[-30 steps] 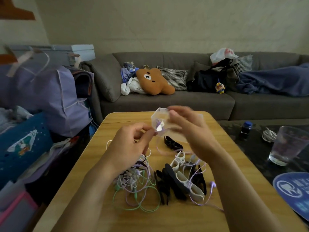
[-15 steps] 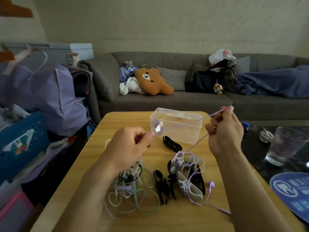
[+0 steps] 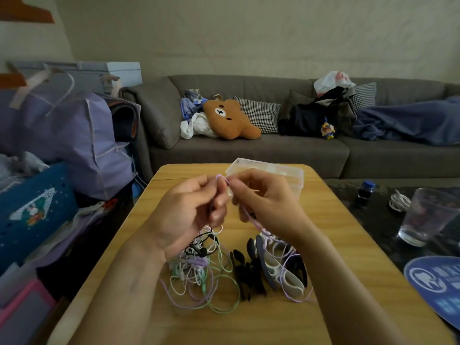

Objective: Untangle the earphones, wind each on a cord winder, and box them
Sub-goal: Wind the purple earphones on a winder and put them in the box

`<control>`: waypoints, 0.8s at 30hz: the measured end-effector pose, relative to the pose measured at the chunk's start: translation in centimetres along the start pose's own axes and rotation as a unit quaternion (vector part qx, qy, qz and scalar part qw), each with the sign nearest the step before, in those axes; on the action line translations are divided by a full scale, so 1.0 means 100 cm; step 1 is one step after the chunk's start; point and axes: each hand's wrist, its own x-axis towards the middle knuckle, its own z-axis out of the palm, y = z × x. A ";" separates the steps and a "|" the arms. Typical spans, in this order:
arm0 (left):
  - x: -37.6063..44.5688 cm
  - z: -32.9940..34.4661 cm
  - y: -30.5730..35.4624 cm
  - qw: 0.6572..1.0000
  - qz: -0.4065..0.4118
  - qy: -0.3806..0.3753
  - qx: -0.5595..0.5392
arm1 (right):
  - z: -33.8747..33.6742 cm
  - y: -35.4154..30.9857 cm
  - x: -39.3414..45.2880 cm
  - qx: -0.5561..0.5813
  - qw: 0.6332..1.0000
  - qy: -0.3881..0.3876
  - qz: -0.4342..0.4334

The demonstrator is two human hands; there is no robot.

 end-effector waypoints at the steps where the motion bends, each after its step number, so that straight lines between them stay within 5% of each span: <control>1: 0.000 -0.002 0.002 0.999 0.011 0.002 -0.037 | 0.003 0.002 0.000 0.004 1.000 0.008 0.005; 5: 0.003 -0.013 0.007 0.983 0.079 0.072 -0.147 | 0.000 0.004 0.002 0.000 0.999 -0.020 0.048; 8: 0.001 -0.018 0.009 0.985 0.084 0.117 -0.095 | 0.003 0.007 0.001 0.016 0.998 -0.012 0.053; 12: -0.007 -0.017 0.009 0.997 -0.013 0.044 0.059 | 0.011 0.009 -0.001 -0.048 0.999 -0.024 -0.003; 16: -0.015 -0.018 0.016 0.990 -0.091 -0.036 0.103 | 0.014 0.004 -0.002 0.089 0.991 -0.096 -0.013; 24: -0.005 -0.021 0.015 0.983 0.038 0.069 -0.164 | 0.007 -0.003 -0.003 0.174 0.980 -0.071 0.068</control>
